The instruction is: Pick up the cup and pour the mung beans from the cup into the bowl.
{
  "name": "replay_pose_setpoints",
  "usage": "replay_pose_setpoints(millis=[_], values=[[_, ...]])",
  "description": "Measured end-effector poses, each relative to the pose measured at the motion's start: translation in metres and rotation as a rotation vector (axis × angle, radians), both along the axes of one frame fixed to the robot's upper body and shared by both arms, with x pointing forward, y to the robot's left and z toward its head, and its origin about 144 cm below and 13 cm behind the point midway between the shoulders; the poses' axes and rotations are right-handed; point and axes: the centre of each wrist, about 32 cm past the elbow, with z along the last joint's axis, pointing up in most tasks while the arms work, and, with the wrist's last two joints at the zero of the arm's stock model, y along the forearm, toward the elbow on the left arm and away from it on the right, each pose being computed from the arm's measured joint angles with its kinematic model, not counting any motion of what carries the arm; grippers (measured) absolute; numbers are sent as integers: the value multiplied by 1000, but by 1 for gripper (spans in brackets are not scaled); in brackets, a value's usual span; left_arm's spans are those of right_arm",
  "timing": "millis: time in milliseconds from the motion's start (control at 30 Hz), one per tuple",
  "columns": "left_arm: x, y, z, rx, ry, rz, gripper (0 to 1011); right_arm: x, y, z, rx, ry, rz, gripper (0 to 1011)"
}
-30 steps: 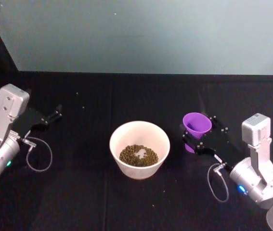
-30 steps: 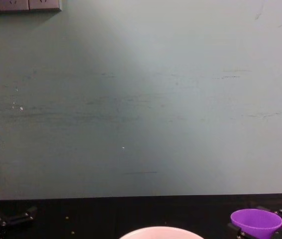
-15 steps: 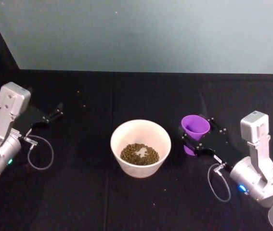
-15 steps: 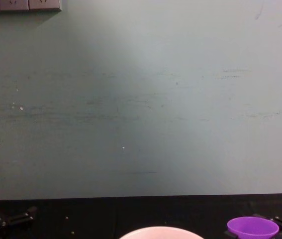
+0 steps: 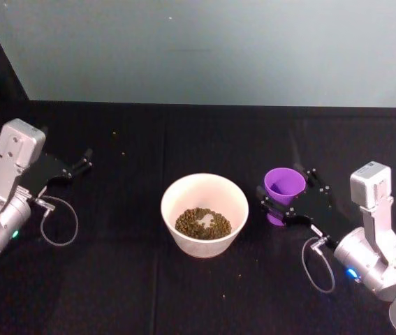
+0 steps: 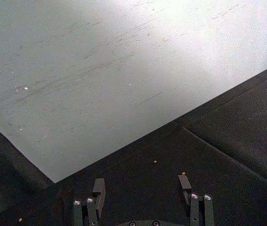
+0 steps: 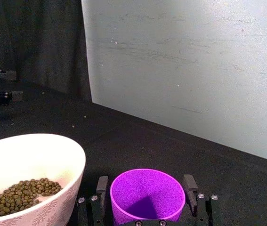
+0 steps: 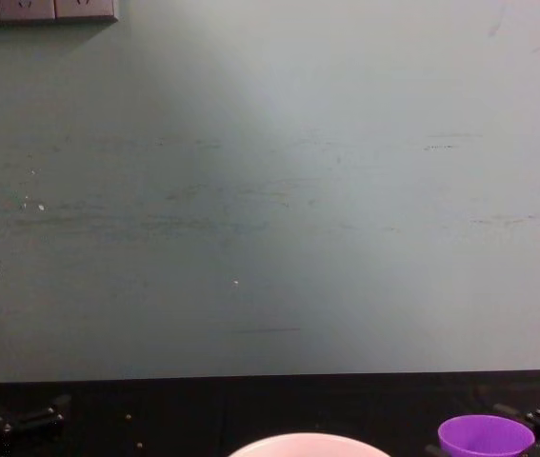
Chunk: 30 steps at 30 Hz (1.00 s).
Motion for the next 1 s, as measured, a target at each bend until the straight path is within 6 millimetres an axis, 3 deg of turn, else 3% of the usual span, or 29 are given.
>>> replay_pose_setpoints(millis=[567,833,1000], values=[[0,0,0,0,0,0,1011,-34,-9,48,111,-142,-80,1003],[0,0,0,0,0,0,1011,-53,-23,40,114,-164,-211,1003],[0,0,0,0,0,0,1011,-54,-30,30,93,-171,-276,1003]])
